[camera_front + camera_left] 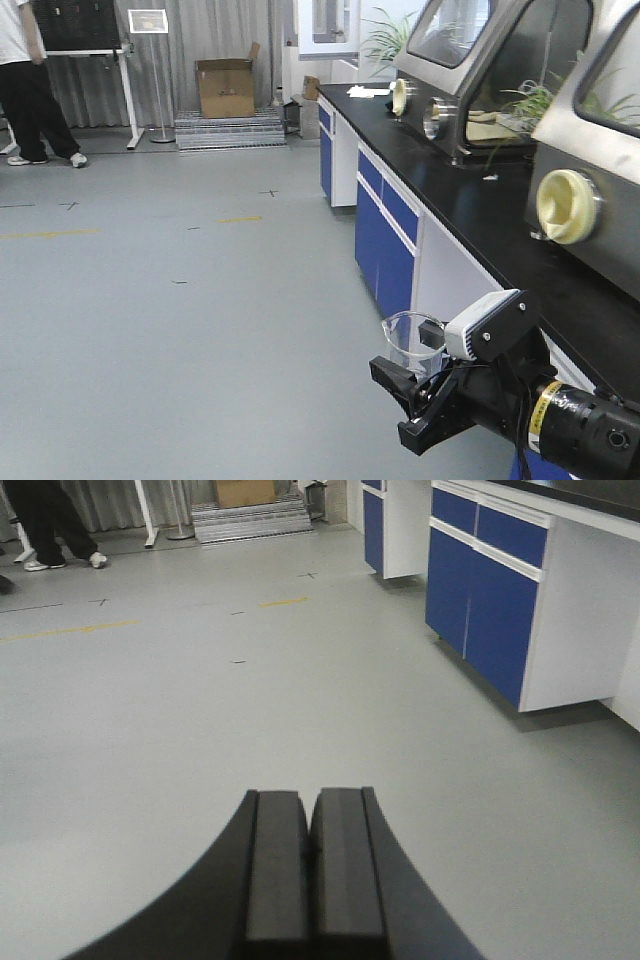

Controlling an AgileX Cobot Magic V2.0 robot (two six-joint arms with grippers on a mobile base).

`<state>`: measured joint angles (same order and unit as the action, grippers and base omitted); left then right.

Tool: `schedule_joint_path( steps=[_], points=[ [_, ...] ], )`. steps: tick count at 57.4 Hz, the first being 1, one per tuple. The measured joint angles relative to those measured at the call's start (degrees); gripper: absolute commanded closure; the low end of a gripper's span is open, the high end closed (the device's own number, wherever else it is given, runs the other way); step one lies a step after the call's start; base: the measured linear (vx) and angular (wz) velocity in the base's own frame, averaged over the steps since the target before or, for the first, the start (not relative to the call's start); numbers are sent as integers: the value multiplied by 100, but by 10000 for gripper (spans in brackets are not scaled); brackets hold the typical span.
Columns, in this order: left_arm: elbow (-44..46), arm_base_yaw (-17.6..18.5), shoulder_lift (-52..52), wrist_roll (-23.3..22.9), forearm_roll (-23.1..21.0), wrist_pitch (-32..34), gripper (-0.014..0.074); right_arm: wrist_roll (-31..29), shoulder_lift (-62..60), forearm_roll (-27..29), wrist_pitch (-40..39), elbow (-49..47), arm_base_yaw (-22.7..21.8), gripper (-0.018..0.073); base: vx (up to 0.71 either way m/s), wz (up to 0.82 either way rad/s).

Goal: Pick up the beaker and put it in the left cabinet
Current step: 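Drive away from the bench carrying the beaker in the right gripper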

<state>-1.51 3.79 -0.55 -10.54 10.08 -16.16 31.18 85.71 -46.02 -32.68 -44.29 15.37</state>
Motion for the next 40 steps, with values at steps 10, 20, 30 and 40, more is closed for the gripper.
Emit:
schedule_joint_path(
  steps=[10,20,30,40],
  points=[
    [0,0,0,0,0,0,593,0,0,0,0,0,0,564,40,9],
    [0,0,0,0,0,0,593,0,0,0,0,0,0,564,48,6],
    [0,0,0,0,0,0,593,0,0,0,0,0,0,564,55,10],
    [0,0,0,0,0,5,593,0,0,0,0,0,0,564,59,11]
  ],
)
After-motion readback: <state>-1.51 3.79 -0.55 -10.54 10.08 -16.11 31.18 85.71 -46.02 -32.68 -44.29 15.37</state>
